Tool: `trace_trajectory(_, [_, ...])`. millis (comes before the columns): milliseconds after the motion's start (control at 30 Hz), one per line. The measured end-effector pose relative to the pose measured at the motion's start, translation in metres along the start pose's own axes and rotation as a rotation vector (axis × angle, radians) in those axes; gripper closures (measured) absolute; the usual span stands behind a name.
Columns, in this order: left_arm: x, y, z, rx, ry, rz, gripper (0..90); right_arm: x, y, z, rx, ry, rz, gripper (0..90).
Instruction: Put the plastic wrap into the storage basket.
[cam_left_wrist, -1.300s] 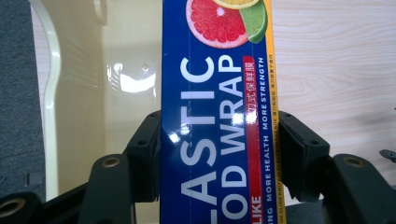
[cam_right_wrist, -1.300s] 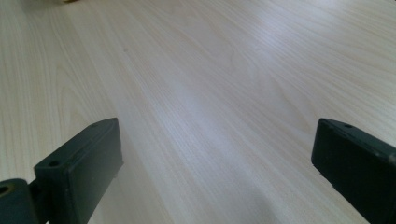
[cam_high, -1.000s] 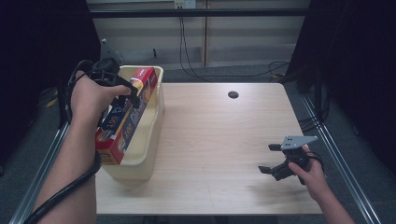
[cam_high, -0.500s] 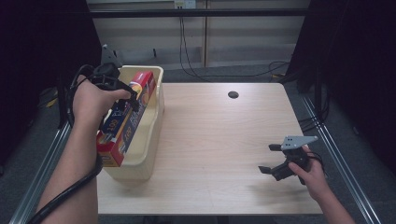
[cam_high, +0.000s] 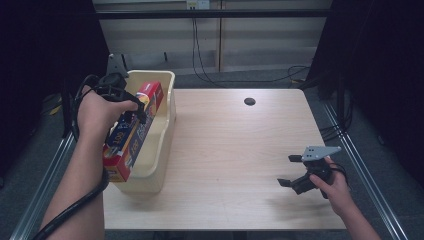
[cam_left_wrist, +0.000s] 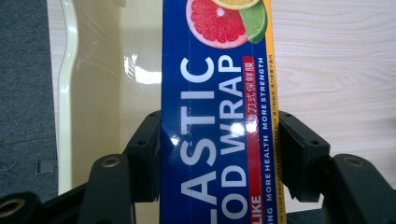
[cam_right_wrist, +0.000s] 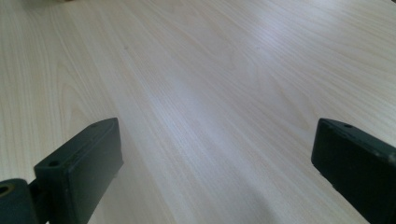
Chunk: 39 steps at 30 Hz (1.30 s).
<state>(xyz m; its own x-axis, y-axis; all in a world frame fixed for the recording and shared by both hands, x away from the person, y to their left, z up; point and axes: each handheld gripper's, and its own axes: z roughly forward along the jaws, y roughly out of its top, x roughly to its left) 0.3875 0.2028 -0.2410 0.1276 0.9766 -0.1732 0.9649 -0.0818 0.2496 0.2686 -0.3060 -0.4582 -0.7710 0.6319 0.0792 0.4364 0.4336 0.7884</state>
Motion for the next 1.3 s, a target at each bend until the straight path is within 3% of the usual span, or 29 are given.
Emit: trace_trajectory(1300, [0.007,-0.003,0.040,0.047,-0.004,-0.007,41.0,0.001,0.001,0.002,0.009,-0.003,-0.005,1.8])
